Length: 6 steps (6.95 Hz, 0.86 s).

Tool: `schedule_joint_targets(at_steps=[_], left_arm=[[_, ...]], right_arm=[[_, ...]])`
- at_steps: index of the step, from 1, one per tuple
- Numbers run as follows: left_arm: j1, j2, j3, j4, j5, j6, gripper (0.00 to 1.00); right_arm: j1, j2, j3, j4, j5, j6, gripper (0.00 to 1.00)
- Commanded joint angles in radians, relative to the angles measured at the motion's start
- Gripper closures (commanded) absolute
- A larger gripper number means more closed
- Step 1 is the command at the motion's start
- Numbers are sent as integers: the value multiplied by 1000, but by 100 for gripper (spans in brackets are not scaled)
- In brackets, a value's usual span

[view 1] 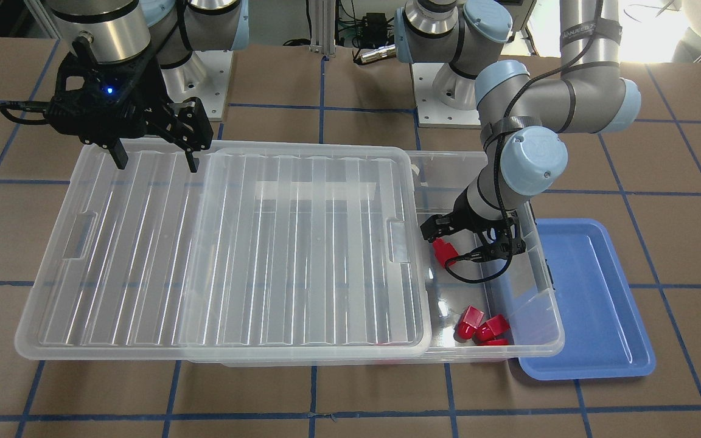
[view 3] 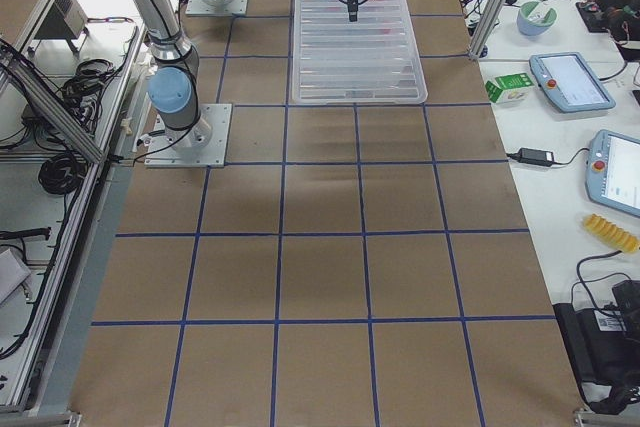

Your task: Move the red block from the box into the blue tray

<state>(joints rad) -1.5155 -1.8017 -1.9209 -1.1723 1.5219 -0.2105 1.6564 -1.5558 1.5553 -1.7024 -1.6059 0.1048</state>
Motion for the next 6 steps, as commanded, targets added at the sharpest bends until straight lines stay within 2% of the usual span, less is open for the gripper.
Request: schedule_joint_targets(at_steps=[1,4,6], left_arm=[[-8,-30,-21,17,1,-102,0],[-6,-65,-46,75,3,-156,0],[-3,-91,-95,186,3,-194,0]], right_arm=[[0,0,0,3,-2,0,0],[0,0,-1,1,-2,-2,0],[0,0,-3,1,-3,-2,0]])
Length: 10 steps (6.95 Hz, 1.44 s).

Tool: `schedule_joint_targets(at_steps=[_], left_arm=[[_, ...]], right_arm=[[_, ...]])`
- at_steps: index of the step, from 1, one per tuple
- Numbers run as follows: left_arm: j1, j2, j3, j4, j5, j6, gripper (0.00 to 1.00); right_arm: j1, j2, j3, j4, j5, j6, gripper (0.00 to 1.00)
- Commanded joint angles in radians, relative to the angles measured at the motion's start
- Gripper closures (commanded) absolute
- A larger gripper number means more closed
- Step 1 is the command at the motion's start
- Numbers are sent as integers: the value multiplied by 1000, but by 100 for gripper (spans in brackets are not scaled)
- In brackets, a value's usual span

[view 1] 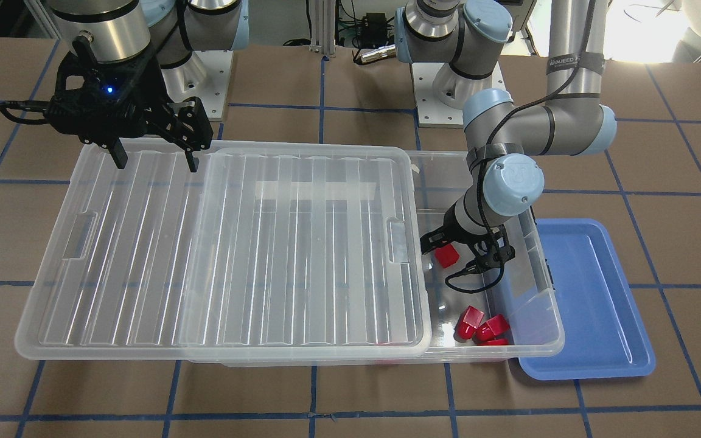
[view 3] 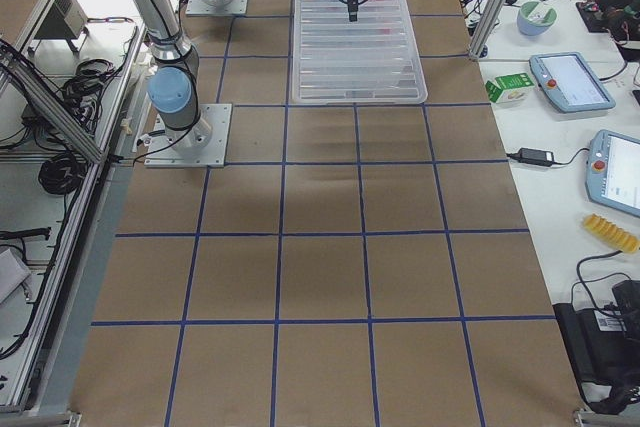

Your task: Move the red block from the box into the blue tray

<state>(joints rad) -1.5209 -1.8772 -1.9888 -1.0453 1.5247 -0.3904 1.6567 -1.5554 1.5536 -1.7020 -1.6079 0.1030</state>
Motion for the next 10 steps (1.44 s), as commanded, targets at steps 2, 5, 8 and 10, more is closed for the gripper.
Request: schedule_joint_targets(at_steps=[2,5,8,10], left_arm=[[2,-23,-27,60,0,-15,35],[4,0,-15,62,0,-1,100],[7,65,97,-73,6,1,100],[8,130,267,-337,6,2,100]], right_arm=[[0,-2,-1,2,-6,0,0],[-2,0,-4,2,-7,-2,0],[-2,-2,-6,2,-7,-2,0],[-2,0,-7,10,-7,-2,0]])
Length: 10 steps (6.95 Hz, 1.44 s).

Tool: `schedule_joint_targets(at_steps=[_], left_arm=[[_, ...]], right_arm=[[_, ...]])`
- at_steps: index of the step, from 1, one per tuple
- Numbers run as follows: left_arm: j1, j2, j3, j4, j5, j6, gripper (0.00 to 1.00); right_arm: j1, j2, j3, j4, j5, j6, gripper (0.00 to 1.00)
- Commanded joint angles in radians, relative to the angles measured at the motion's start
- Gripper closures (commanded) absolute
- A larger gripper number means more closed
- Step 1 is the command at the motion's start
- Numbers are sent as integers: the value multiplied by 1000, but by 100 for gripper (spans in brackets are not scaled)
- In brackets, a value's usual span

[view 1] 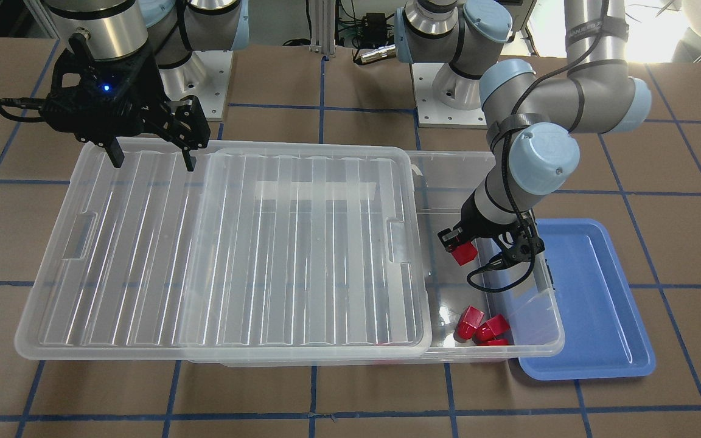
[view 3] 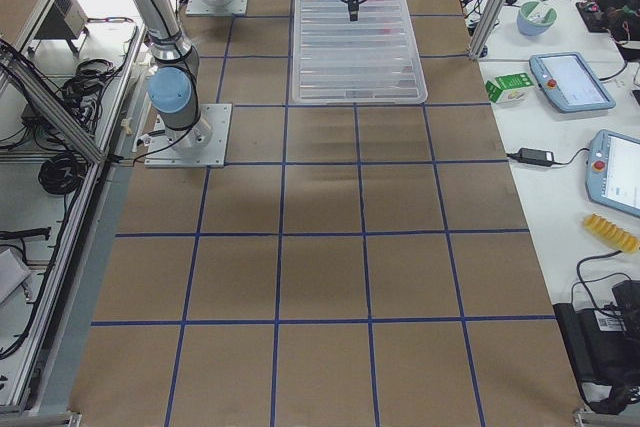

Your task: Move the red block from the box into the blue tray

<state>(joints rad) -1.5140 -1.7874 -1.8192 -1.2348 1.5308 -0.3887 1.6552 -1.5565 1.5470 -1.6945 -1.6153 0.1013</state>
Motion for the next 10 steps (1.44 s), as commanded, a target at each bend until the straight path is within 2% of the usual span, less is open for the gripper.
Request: schedule_joint_targets(at_steps=[1,3,5,6,7,8,9,10], left_arm=[[18,64,145,-217,-1,43,100],[188,94,176,-273,12,350,100],[372,73,170,-261,11,671,100],[446,39,147,-235,2,830,100],[486,-10,124,-163,-3,896,100],[492,-58,94,-94,-3,922,100],[492,-96,65,-42,-3,921,100],[492,-128,43,21,-3,921,100]], right_arm=[[-5,1,-2,1,0,-2,0],[-32,3,-5,1,0,-8,0],[-157,-8,-8,13,3,-116,0],[-252,-10,-8,47,-6,-188,0],[-364,-10,2,56,-5,-292,0],[-420,-7,18,62,-3,-343,0],[-432,-1,100,40,-9,-404,0],[-463,1,216,-105,-11,-429,0]])
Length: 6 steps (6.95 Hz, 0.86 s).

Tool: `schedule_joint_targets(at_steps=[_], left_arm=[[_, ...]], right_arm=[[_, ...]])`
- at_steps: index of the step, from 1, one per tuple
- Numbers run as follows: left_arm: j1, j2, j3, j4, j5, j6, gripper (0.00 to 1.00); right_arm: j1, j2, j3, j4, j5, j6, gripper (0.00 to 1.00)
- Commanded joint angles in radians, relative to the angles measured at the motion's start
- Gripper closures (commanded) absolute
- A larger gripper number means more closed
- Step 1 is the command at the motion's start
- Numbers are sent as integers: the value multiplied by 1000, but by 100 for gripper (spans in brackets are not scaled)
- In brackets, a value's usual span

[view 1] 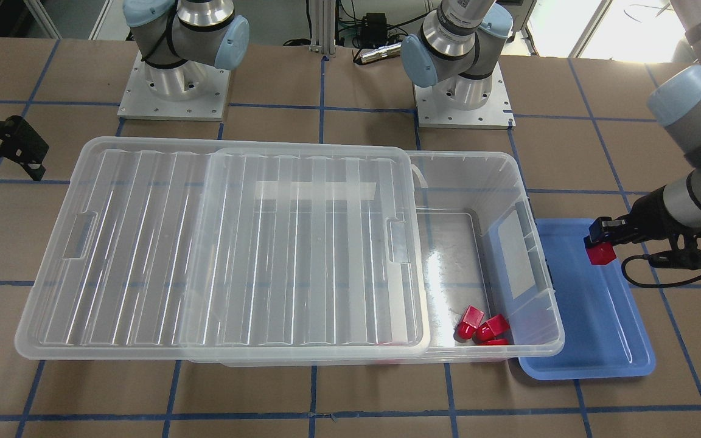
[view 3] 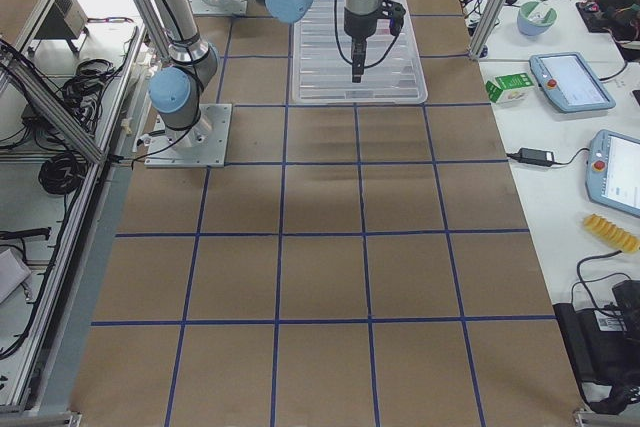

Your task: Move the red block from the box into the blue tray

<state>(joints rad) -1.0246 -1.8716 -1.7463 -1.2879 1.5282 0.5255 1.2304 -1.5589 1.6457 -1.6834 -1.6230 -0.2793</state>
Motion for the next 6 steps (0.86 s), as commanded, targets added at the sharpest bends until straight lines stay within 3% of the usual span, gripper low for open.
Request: schedule_joint_targets(at_steps=[1,2,3,5,6], left_arm=[[3,-78,-38,111,1,5,100],[3,-95,-38,119,3,4,91],[3,-104,-24,124,9,-4,2],[-32,-66,13,101,17,-39,0],[-67,-22,57,6,18,-50,0]], right_arm=[[-81,11,203,-236,-5,-84,0],[-98,23,221,-278,-5,-127,0],[-101,34,230,-291,-3,-153,0],[-101,42,235,-277,8,-138,0],[-100,59,235,-274,11,-130,0]])
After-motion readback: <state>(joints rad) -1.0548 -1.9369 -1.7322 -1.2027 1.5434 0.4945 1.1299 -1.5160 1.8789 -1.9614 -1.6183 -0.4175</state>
